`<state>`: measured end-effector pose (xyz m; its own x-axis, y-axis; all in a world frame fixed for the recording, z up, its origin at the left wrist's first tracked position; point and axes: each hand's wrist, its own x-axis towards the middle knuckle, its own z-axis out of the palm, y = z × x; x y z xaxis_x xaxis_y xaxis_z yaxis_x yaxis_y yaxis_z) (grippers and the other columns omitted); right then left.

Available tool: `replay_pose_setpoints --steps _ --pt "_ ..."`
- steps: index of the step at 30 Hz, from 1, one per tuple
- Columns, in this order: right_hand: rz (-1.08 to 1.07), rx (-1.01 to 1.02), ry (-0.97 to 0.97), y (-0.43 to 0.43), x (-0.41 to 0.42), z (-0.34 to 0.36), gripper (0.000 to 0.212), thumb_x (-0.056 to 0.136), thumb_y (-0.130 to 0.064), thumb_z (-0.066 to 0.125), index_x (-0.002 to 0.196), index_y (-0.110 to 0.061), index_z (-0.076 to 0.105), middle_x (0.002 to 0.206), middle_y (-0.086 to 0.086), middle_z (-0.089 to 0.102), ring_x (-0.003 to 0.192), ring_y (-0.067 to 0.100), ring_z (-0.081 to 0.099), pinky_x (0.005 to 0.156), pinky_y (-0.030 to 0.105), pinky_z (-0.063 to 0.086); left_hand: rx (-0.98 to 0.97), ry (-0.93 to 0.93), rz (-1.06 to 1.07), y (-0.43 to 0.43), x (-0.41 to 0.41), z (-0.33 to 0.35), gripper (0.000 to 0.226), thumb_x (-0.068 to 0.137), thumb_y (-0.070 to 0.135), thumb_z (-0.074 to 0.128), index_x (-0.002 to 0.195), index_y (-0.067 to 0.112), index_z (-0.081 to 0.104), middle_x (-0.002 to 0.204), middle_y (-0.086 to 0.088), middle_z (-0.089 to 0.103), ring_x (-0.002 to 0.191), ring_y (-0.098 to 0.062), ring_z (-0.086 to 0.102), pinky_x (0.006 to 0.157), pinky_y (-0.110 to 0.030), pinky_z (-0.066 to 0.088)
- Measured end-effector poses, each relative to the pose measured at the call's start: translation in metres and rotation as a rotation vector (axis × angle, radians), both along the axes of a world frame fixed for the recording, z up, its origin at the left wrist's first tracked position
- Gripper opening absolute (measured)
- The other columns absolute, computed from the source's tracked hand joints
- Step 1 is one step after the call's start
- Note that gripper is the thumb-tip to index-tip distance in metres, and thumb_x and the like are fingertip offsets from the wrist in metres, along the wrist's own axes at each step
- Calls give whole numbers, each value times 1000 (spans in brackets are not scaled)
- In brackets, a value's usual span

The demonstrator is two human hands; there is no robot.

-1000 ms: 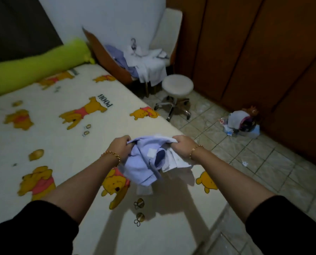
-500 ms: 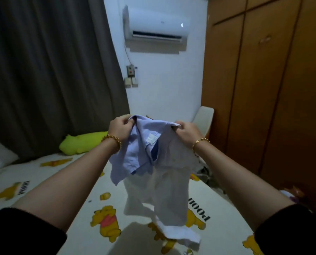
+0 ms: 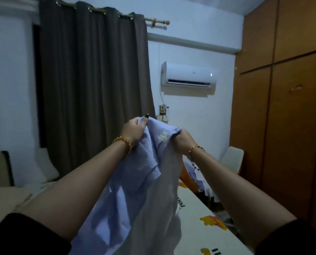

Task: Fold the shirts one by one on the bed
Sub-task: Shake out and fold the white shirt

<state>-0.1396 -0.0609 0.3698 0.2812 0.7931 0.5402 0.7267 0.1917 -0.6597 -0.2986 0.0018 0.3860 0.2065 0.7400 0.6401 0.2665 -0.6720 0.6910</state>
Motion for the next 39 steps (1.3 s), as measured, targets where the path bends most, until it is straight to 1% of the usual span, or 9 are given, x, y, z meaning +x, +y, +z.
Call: replay_pose_setpoints --steps 3,8,13,19,21,24,31,36,39 --pt "-20 49 108 0 -4 28 20 93 -6 46 91 -3 66 91 16 63 90 24 57 78 35 47 -15 208 -77 -17 -22 7 56 73 63 67 101 16 55 93 2 61 85 -12 56 73 -27 46" --pt "12 64 50 -13 -22 65 23 89 -1 43 90 3 66 88 15 59 85 21 52 72 29 39 165 645 -12 -36 -43 -3 97 47 49 85 127 19 39 112 3 53 98 -13 53 85 -27 45" --pt "87 158 76 -29 -38 84 29 93 -1 40 70 -11 54 82 11 54 83 21 48 71 27 36 211 579 385 -47 -54 -11 18 87 15 53 105 16 57 94 -5 63 92 -26 61 78 -34 49" --pt "271 -160 -238 -43 -25 70 33 91 -31 61 112 -5 63 92 4 56 87 16 52 72 24 40 125 206 443 -47 -74 14 20 89 6 46 99 5 63 101 -15 66 96 -31 60 72 -29 39" --pt "274 -374 -381 -39 -15 46 42 81 -46 69 106 -12 66 91 -1 62 85 16 59 70 27 50 134 104 470 -44 -78 24 20 89 4 48 100 3 64 105 -19 66 100 -33 60 73 -29 40" --pt "129 -488 -620 -28 0 -1 21 87 -29 65 99 -14 73 99 1 70 92 19 63 85 34 54 80 -121 486 -43 -94 33 27 88 1 46 108 2 64 111 -19 65 106 -31 59 80 -29 42" --pt "317 -616 -358 -1 -70 -90 26 86 -42 65 96 -18 61 82 5 65 58 16 60 57 32 57 32 -115 512 -35 -138 28 28 89 2 46 109 4 64 114 -16 65 108 -28 59 84 -28 43" --pt "576 -650 -244 31 -165 -111 58 81 -39 73 130 -24 45 102 10 64 76 21 66 58 31 56 -14 -94 507 -21 -168 16 24 91 5 46 108 2 63 113 -18 64 100 -22 57 74 -22 37" --pt "670 -757 -258 51 -211 -117 32 91 -31 62 118 -18 54 113 12 63 94 25 66 75 38 55 -23 -101 514 -8 -196 9 22 92 5 45 106 0 62 113 -18 63 91 -15 50 67 -17 31"
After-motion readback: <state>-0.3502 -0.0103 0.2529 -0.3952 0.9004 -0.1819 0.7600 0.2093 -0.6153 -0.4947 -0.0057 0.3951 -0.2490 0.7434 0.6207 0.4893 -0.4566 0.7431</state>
